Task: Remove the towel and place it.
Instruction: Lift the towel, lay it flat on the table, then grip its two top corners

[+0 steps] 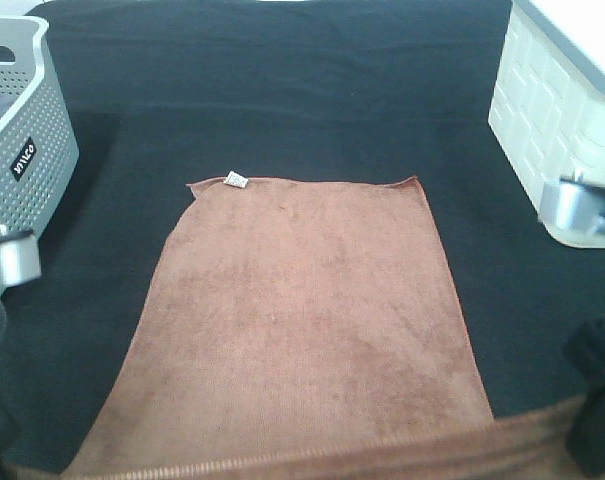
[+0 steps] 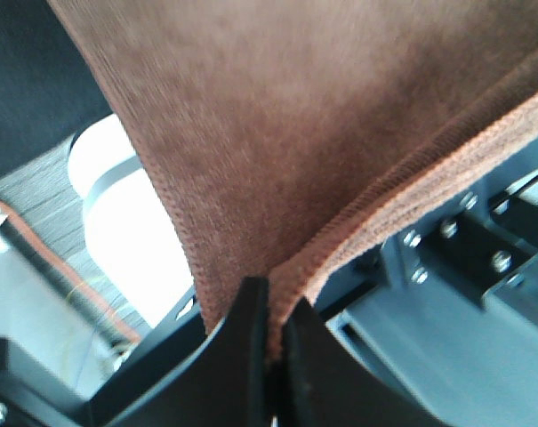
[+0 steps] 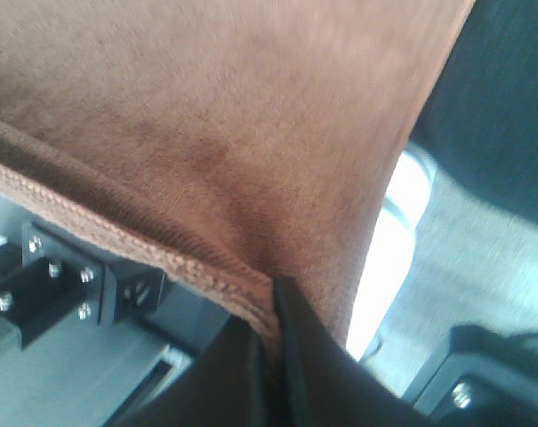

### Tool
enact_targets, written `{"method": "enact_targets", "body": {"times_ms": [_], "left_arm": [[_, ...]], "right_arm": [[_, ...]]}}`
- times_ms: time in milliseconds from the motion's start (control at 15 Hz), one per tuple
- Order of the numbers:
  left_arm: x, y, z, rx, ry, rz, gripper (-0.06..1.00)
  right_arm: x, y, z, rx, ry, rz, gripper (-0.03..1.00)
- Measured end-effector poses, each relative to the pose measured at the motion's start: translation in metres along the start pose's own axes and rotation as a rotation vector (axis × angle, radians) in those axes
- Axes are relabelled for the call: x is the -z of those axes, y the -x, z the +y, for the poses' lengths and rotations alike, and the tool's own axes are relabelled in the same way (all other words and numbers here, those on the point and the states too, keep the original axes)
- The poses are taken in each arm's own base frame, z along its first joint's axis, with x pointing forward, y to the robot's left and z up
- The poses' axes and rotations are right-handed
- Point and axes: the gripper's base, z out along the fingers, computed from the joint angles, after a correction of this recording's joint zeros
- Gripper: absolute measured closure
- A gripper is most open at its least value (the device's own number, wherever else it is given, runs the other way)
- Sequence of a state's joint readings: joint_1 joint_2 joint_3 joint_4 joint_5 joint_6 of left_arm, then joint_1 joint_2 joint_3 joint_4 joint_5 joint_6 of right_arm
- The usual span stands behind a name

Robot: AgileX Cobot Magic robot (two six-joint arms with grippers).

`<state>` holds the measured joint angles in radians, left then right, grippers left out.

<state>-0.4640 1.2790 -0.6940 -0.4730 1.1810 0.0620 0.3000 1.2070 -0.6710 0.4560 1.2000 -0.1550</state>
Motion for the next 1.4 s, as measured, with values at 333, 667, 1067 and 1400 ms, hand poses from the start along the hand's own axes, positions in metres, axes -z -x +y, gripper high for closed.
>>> {"method": "enact_targets", "body": {"times_ms": [333,667,1067,1400], "left_arm": [[-0.029,-0.025,-0.016,-0.011,0.013,0.137,0.94],[-0.048,-0.047,-0.024,-0.005,-0.001,0.240,0.94],[-0.045,-0.042,-0.025,0.013,0.032,0.217,0.94],[-0.060,-0.024,-0.020,0.049,0.069,0.233,0.94]], "right_arm": [[-0.026,-0.032,-0.006,-0.054,0.065,0.074,0.96],[-0.039,-0.052,-0.008,-0.080,0.105,0.096,0.96],[-0.033,-0.047,-0.006,-0.066,0.098,0.076,0.96],[-0.036,-0.021,-0.011,-0.072,0.059,0.164,0.96]]}}
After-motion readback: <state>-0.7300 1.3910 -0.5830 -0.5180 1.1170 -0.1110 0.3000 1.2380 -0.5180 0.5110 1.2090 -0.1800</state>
